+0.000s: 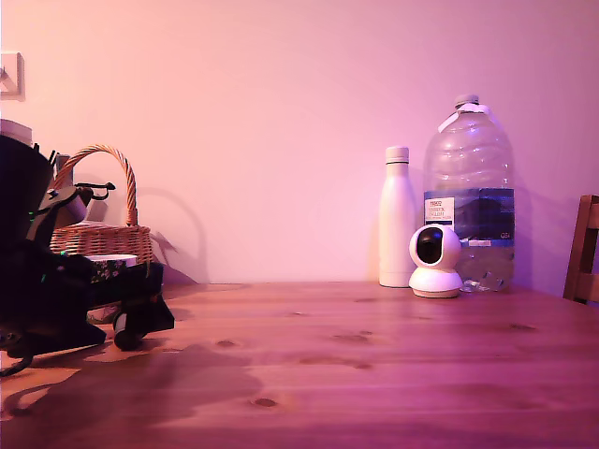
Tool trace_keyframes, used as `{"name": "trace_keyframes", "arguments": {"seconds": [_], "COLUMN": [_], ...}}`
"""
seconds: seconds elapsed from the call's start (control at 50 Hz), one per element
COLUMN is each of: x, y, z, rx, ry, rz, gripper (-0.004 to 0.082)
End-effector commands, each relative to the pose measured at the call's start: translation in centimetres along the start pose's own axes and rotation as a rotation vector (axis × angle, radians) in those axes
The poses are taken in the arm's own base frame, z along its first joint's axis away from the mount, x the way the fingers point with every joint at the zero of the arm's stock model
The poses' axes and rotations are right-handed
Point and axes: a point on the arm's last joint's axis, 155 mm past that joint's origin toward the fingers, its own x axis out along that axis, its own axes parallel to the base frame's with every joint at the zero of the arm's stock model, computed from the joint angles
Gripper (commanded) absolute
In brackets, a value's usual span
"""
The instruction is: Pick up the coffee capsules from the table one by one and drop them inside the nearest coffee cup
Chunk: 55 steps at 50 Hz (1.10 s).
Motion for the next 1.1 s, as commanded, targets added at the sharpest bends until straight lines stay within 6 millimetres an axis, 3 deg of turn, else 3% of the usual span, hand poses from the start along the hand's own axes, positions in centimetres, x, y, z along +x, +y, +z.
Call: {"name": "trace_keyframes", "arguments": {"seconds": [0.0, 0.16, 0.24, 0.48, 0.74, 1.08], "x": [0.1, 0.2, 0.2, 0.2, 0.1, -2.0], "y": [0.1, 0.1, 0.1, 0.0, -0.9, -1.6], "z": [-0.8, -0.9, -0.9, -1.0, -1.1, 1.6], "rx": [-0.014, -0.023, -0.023, -0.019, 0.033, 0.033], "ry": [0.023, 0.032, 0.031, 0.036, 0.048, 0.058], "rz": [0.009, 0.010, 0.010, 0.001, -0.042, -0.037], "gripper": [0.0684, 0.0271, 0.0177, 0.0093, 0.0092, 0.0092]}}
